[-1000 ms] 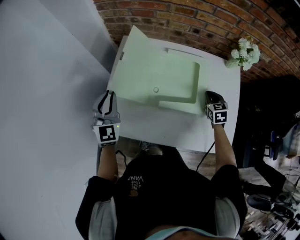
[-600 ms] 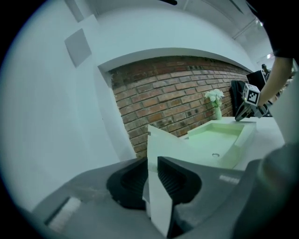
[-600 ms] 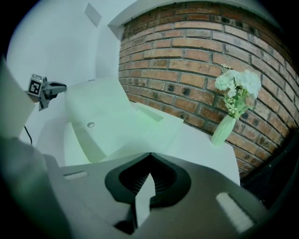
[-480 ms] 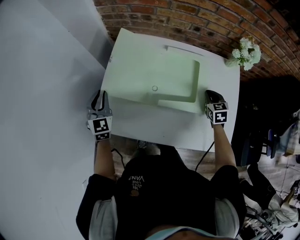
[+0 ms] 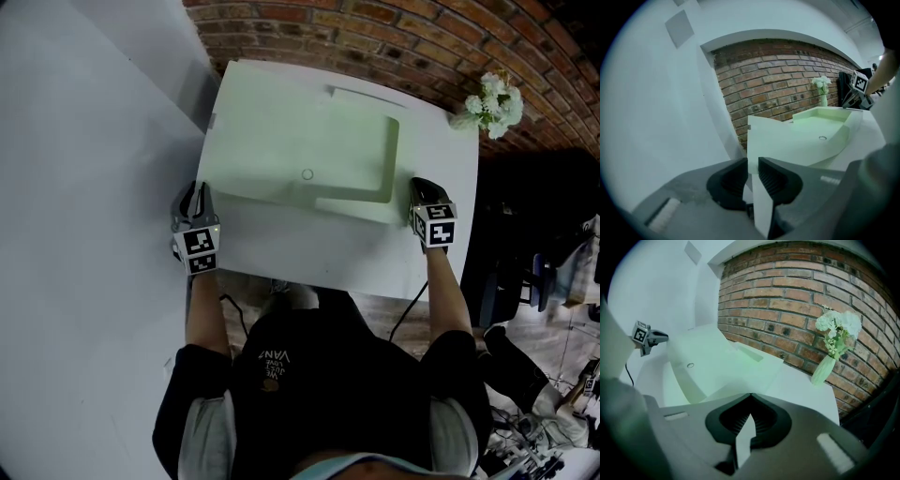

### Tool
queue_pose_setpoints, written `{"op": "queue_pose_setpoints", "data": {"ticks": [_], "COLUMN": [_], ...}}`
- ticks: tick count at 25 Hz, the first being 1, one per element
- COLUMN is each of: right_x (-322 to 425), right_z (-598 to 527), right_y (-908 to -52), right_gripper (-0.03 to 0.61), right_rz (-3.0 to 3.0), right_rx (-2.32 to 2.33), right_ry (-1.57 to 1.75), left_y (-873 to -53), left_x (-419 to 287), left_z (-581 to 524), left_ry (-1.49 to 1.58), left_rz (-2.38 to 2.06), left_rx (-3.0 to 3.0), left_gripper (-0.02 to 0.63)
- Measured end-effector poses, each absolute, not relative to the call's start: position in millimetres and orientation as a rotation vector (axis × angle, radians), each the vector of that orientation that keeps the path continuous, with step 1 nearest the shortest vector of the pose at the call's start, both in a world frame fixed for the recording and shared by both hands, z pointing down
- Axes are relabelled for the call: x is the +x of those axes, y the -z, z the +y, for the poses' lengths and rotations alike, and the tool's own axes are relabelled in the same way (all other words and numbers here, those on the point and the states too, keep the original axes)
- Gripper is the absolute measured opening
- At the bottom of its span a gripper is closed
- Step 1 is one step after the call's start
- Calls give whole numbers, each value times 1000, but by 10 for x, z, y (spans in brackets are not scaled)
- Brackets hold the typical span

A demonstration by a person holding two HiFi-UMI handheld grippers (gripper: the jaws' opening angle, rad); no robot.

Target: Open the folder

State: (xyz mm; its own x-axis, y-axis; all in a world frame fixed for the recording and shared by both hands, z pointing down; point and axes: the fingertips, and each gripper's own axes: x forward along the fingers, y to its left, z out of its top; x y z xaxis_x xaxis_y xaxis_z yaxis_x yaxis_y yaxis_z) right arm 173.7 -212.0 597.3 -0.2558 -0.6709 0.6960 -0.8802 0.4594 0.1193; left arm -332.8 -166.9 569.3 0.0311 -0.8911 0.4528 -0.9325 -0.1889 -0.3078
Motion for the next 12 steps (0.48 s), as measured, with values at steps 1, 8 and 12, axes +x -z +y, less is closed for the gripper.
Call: {"op": "queue_pose_setpoints", "data": {"ticks": [1,8,12], "right_x": [1736,1731,1735], "right_z": [-2121,-2120,-2116], "right_y": [-5973,-5968,-5966], "right_gripper": [-3,-3,-3], "right_rz": [-2013,-2010,-2010], "right_rx": [1290,1298,1304], "right_ry": [-384,-385,-387], "left_y": [-5728,-6135,-6240], "left_x": [-3341,-3405,-3416], "left_z": [-1675,-1710,-1725], "left_ry": [-879,-1001,-1021], "left_rz": [-1949,-1889,-1868], "left_rx": [2192,2116,2089], "left_gripper": [63,28,26]}}
